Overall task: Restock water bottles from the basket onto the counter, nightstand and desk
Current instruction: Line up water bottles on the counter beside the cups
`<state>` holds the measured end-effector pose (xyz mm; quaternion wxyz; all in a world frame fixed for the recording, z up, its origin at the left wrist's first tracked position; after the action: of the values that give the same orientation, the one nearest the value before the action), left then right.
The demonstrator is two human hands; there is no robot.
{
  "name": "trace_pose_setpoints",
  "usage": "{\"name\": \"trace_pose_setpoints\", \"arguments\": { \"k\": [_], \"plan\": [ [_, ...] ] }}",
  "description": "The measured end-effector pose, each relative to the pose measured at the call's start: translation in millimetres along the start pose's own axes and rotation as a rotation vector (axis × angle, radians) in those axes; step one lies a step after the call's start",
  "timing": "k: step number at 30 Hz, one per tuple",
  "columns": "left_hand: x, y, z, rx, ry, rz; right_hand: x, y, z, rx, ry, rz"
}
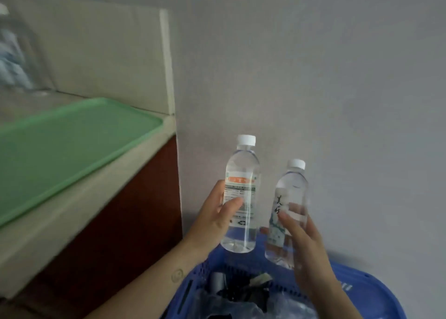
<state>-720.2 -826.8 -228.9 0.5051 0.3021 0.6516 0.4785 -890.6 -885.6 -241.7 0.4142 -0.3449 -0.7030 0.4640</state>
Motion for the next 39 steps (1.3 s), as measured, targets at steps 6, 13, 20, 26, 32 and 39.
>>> {"name": "trace_pose_setpoints", "arguments": {
  "k": [6, 13, 20, 26, 32, 39],
  "plan": [
    [21.8, 127.5, 68.5, -0.033, 0.127, -0.202, 59.7, -78.6, -113.1, -0.019, -0.214, 0.115],
    [93.9, 244.2, 185.3, -0.158, 0.277, -0.269, 142.2, -108.6, -265.4, -0.023, -0.385, 0.208],
    [176.0, 316.6, 301.4, -0.261, 0.52, -0.207, 199.8, -90.1, -394.7, -0.063, -0.549, 0.169],
    [214.4, 347.7, 364.3, -0.366, 0.582, -0.176, 231.9, -70.8, -479.0, -0.011, -0.677, 0.181],
    [222.4, 340.3, 407.2, -0.35, 0.603, -0.203, 240.5, -58.9, -527.3, 0.035, -0.736, 0.242],
    [191.4, 318.3, 454.5, -0.382, 0.578, -0.259, 197.9, -54.5, -568.9, 0.075, -0.684, 0.286]
  ]
}}
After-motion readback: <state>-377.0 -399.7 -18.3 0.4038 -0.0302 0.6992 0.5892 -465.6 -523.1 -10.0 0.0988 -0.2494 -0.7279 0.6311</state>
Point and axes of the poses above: each hand's wrist, its own x-axis away from the middle knuckle, its own z-axis out of the back of the hand, y = z × x, the point moved 3 cm from there along -x, towards the middle knuckle, and after that the axes turned 10 degrees about -z, right-handed, at the moved point
